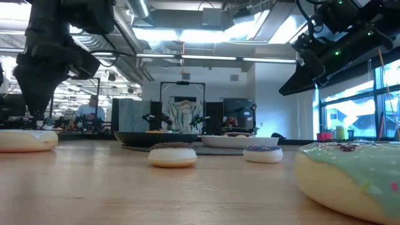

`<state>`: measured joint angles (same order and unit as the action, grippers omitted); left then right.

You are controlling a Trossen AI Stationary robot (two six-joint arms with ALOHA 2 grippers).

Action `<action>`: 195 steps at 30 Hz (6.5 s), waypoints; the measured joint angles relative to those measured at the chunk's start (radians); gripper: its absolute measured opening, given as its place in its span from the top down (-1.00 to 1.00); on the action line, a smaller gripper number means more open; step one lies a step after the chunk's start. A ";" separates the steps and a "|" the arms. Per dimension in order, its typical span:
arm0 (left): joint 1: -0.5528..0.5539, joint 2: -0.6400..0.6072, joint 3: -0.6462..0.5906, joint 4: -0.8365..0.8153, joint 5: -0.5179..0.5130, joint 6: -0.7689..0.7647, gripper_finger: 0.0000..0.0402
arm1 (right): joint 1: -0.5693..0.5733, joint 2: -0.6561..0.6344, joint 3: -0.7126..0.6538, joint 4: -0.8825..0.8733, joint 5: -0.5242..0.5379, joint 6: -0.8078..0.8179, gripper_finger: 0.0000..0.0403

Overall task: Pick & Place donuts
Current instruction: Put the big white donut on the white plate, then put the big purple donut on the white plate

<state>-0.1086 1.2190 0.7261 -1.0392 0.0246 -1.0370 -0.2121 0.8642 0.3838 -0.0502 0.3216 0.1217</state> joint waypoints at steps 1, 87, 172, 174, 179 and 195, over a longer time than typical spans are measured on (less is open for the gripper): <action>-0.007 0.000 0.000 0.000 -0.007 -0.022 0.49 | 0.000 0.000 0.000 0.000 0.000 0.000 0.20; 0.047 0.244 0.451 0.429 -0.499 0.693 0.95 | 0.000 0.000 0.000 0.000 0.000 -0.022 0.20; 0.331 0.990 1.009 0.464 -0.113 0.839 0.85 | -0.001 -0.001 0.000 -0.002 0.000 -0.051 0.20; 0.331 0.990 1.009 0.463 -0.113 0.839 0.76 | -0.001 0.000 0.000 -0.002 0.000 -0.051 0.20; 0.331 0.984 1.008 0.461 -0.113 0.839 0.54 | -0.001 -0.001 0.000 0.001 0.000 -0.051 0.20; 0.338 0.939 1.007 0.344 -0.112 0.860 0.38 | 0.000 -0.005 0.000 0.102 -0.028 -0.101 0.20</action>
<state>0.2289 2.1582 1.7327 -0.6952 -0.0870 -0.1771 -0.2119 0.8587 0.3840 0.0515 0.2937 0.0212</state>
